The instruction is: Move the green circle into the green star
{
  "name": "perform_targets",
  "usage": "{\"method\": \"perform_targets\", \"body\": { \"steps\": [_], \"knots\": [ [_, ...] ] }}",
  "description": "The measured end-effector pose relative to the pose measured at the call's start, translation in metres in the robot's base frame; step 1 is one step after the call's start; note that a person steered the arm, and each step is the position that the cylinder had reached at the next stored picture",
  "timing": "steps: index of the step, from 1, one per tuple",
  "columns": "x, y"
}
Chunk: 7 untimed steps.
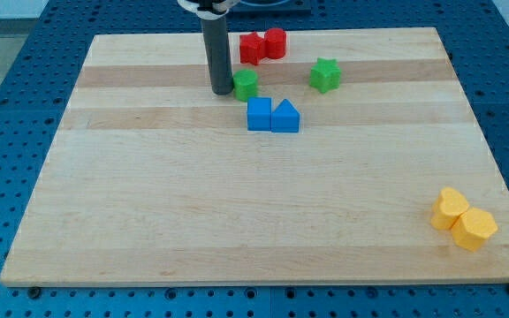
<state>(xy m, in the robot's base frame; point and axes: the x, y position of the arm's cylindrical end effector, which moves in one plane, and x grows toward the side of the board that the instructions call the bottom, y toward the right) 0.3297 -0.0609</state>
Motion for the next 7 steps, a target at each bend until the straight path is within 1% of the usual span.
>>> {"method": "perform_targets", "body": {
  "steps": [3,7],
  "knots": [
    [0.000,0.093],
    [-0.032,0.125]
  ]
}}
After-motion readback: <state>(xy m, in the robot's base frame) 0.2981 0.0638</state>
